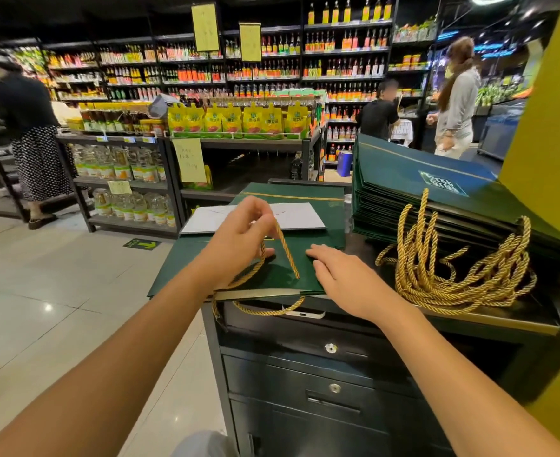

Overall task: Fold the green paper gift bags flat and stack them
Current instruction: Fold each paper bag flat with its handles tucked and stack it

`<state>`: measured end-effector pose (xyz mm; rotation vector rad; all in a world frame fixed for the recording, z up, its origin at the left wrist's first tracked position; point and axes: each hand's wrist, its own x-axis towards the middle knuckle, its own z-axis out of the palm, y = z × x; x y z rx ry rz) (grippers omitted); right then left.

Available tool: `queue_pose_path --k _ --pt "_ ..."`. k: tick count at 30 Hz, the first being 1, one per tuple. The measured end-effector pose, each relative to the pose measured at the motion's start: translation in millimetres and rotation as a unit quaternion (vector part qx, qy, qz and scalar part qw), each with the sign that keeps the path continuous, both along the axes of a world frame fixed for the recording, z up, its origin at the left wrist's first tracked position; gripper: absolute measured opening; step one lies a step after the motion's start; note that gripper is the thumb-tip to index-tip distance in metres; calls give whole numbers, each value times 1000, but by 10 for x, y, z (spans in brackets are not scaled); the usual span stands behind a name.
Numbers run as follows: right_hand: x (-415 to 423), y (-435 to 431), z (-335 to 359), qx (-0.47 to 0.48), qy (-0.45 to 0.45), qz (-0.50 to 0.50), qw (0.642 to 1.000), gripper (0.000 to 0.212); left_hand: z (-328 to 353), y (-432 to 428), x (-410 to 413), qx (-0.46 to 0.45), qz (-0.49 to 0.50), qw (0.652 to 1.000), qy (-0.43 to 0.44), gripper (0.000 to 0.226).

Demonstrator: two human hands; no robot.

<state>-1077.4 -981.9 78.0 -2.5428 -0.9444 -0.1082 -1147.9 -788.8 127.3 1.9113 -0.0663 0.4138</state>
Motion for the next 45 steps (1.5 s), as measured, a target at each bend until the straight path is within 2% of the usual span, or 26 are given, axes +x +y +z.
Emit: queue_pose_path --k 3,5,7,9,11,13,15,16,18,29,32,35,37,39,42,45 --pt "-23 -2 18 -4 1 -1 1000 45 -65 53 3 3 10 1000 -3 9" --pt "-35 2 25 -10 0 -2 1000 44 -77 101 -13 57 3 998 -1 7" --pt "-33 6 25 -11 1 -4 1000 44 -50 162 -59 119 3 993 5 15" --pt "-28 8 27 -9 2 -5 1000 45 -32 259 -147 182 17 983 10 25" --pt "-28 6 25 -9 3 -5 1000 45 -44 409 -268 223 18 974 26 25" --pt "-27 5 11 -10 5 -6 1000 45 -61 599 -413 273 5 959 74 23" --pt "-26 12 8 -9 5 -5 1000 44 -62 746 -553 324 -13 938 118 35" --pt "-24 19 11 -9 4 -4 1000 44 -67 792 -597 341 -20 932 124 42" --pt "-29 24 16 -7 4 -5 1000 44 -94 803 -641 367 -29 923 113 41" --pt "-25 11 -16 -2 -5 -7 1000 45 -270 810 -699 409 9 912 13 20" --pt "-21 4 -17 0 -2 -8 1000 45 -330 799 -661 416 10 909 14 18" --pt "-30 10 -6 2 2 -9 1000 44 -360 772 -646 360 49 932 7 10" --pt "-36 8 -1 2 4 -9 1000 44 -312 734 -670 244 60 968 -8 14" --pt "-42 6 5 2 4 -9 1000 44 -219 687 -709 89 45 995 -27 23" --pt "-41 2 8 0 4 -9 1000 45 -60 647 -750 -101 35 993 -43 19" --pt "-40 1 9 -4 8 -9 1000 46 -23 697 -743 -178 39 983 -24 19"
